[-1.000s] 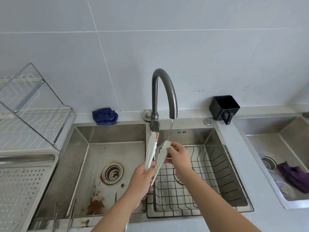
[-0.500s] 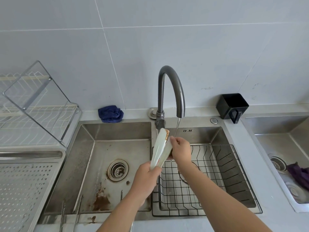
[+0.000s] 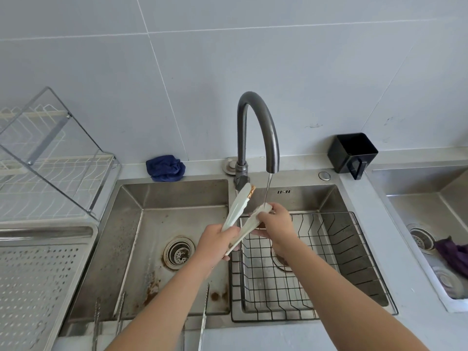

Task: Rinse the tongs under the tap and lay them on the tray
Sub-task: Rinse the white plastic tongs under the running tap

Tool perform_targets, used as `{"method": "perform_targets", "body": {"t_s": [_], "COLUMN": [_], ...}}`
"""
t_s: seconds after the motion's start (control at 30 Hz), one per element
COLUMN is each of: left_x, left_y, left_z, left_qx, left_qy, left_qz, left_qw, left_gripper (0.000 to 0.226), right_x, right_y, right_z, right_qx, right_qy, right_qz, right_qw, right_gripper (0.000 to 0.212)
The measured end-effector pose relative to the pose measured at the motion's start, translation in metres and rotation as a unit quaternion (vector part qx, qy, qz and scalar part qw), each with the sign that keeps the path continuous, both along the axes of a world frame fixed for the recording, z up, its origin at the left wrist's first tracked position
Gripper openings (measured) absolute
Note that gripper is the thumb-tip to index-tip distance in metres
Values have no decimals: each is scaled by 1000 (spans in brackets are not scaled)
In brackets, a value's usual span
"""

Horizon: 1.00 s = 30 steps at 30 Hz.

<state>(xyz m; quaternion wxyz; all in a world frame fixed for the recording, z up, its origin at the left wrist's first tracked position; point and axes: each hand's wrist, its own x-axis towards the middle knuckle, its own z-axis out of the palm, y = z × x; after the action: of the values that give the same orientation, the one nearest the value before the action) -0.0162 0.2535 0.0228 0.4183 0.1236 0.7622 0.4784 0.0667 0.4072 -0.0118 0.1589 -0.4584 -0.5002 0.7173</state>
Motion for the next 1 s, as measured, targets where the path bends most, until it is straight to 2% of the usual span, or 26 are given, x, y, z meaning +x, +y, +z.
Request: {"method": "perform_targets", "body": {"t_s": [0.07,0.17,0.23,0.27,0.33,0.37,0.5,0.63,0.73,0.77,0.9,1.0], "left_x": [-2,-4,-4,-5,-7,-8,-11,-7,-9,-10,-15,-18], "left_y": [0,1,2,2,5,7,9,10,10,10,10,6], "left_z": [1,4,6,7,10,12,14,9,6,7,6,3], "left_qx": [4,24,35,40,51,57,77,83,85,85,68,53], "left_qy": [-22,-48,-51,-49,-44,-46,-61,-62,-79,-85,-38,-3], "left_qz": [-5,2,8,11,12,10,4,7,22,23,-5,-13], "left_qw": [1000,999,998,998,998,997,995,995,993,992,997,999], "left_gripper": [24,33,37,33,25,24,23,24,22,23,22,12], "right_x": [-1,-3,-4,-5,-7,-7,-10,-13,-13,-13,-15,-14], "right_y": [3,3,-5,-13,-29,-34,-26,-29,-24,-18,1,-5], "right_z": [2,6,6,6,-1,-2,1,-2,-1,0,-1,-3], "right_qx": [29,72,68,61,47,41,40,-3,-43,-40,-46,-47], "right_qy": [-21,-34,-23,-15,2,11,-12,27,64,61,34,25], "right_qz": [0,-58,-52,-21,45,48,-11,-42,-52,-64,-156,-116], "right_qw": [999,995,996,998,998,998,999,999,996,995,986,992], "right_gripper": [21,12,9,13,35,38,17,15,38,38,14,14]}}
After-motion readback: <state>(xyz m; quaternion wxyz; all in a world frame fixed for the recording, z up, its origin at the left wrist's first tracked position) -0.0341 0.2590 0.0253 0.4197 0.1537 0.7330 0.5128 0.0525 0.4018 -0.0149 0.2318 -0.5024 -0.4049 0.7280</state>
